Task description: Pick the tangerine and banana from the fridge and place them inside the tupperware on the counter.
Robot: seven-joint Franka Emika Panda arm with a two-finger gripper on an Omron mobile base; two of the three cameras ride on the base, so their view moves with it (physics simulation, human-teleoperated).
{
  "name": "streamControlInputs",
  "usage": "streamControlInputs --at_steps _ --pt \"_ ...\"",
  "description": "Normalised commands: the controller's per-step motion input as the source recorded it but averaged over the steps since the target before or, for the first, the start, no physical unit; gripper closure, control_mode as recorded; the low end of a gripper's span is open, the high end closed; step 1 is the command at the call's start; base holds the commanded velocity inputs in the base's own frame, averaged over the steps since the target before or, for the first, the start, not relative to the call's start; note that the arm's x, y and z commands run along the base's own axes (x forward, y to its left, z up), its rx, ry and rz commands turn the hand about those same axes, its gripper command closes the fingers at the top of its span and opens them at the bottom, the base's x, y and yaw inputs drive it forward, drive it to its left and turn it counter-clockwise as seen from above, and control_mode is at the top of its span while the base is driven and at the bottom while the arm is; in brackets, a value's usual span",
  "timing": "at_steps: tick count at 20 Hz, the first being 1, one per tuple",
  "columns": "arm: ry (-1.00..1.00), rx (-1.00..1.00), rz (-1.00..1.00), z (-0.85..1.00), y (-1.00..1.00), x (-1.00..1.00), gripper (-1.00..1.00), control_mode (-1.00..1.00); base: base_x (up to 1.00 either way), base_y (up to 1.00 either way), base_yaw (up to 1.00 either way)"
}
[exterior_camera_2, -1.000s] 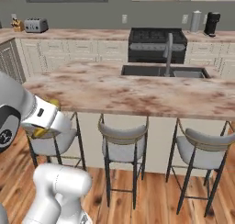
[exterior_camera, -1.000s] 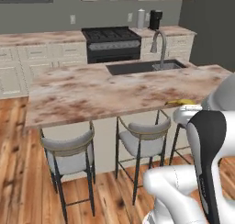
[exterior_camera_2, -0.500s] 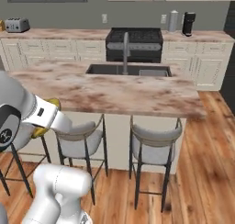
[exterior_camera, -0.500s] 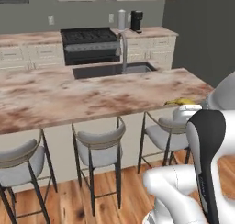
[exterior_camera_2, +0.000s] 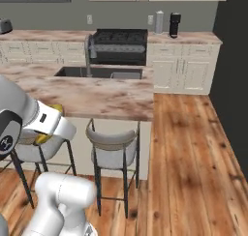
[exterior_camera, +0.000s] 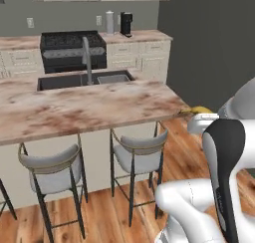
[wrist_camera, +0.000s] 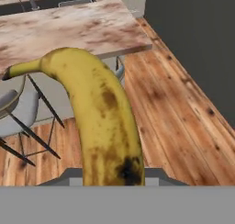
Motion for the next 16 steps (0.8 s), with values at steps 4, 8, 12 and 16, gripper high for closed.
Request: streamControlInputs --at_steps 4,8,12,16 --pt "0.0 0.0 0.0 0.0 0.0 0.0 1.0 1.0 0.1 -1.0 0.0" --pt "0.0 0.0 0.0 0.0 0.0 0.0 1.0 1.0 0.24 -1.0 0.0" --pt "0.0 0.0 0.0 0.0 0.0 0.0 1.0 1.0 0.42 -1.0 0.0" --pt "0.0 0.0 0.0 0.0 0.0 0.0 1.0 1.0 0.61 -1.0 0.06"
